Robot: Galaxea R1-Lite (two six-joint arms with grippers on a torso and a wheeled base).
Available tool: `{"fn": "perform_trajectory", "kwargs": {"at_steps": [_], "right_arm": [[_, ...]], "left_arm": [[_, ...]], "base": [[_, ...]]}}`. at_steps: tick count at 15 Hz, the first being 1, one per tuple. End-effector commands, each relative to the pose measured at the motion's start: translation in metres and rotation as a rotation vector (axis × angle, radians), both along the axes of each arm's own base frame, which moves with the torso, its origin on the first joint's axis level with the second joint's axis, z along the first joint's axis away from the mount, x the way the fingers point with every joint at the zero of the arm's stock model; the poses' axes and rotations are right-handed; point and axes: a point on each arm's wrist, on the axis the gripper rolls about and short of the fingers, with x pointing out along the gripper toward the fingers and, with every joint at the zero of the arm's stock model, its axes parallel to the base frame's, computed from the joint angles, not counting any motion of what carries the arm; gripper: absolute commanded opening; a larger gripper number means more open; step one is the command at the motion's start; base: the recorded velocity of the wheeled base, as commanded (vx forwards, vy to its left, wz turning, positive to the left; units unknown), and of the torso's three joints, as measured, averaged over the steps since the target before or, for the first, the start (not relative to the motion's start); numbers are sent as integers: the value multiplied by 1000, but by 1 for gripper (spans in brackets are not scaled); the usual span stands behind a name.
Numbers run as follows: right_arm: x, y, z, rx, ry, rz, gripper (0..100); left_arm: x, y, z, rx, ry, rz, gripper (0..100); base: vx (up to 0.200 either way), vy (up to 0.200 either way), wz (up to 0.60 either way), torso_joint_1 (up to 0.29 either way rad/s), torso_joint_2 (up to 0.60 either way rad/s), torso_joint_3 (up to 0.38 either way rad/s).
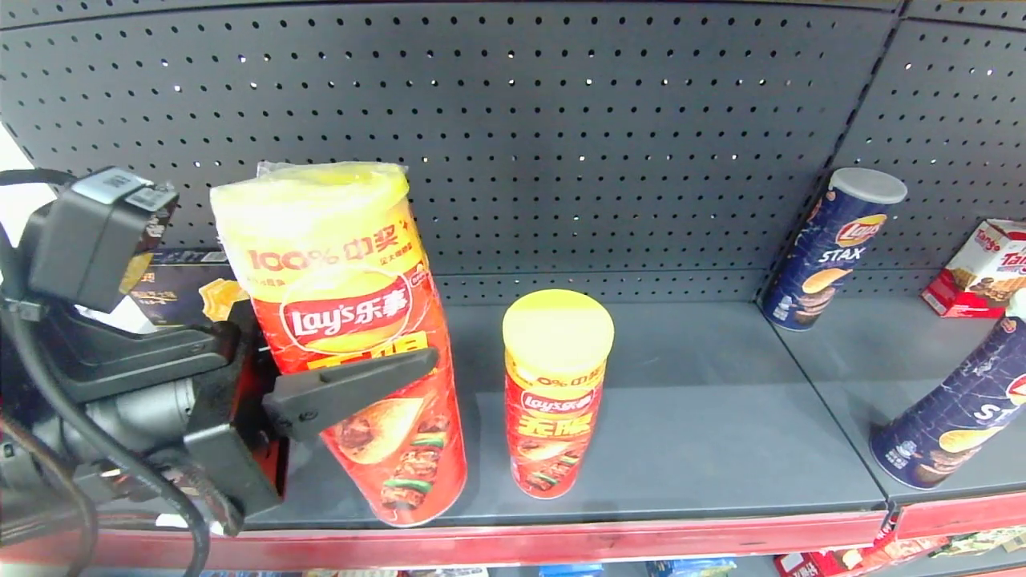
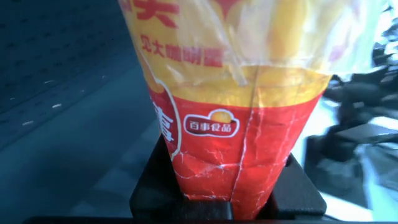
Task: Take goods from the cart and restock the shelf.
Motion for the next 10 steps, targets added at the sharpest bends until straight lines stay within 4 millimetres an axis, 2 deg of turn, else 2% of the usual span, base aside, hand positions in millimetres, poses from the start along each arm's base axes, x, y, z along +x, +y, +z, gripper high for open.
{"fn": "perform_trajectory", "kwargs": {"at_steps": [1, 2, 3, 4, 8, 10], "right_arm": [[0, 0, 0, -1, 3, -1, 100], [0, 0, 0, -1, 3, 1, 100], [0, 0, 0, -1, 3, 1, 100], [0, 0, 0, -1, 3, 1, 100], [0, 0, 0, -1, 3, 1, 100], [0, 0, 0, -1, 3, 1, 100]], "left_arm": [[19, 3, -8, 31, 18, 40, 0], [40, -1, -3, 49, -29, 34, 0], [46, -2, 5, 39, -55, 33, 0], [51, -1, 10, 34, -69, 43, 0], [60, -3, 3, 57, -78, 43, 0], [66, -1, 13, 48, -114, 64, 0]], "base": [[0, 0, 0, 0, 0, 0], [0, 0, 0, 0, 0, 0], [0, 0, 0, 0, 0, 0], [0, 0, 0, 0, 0, 0], [0, 0, 0, 0, 0, 0], [0, 0, 0, 0, 0, 0]]}}
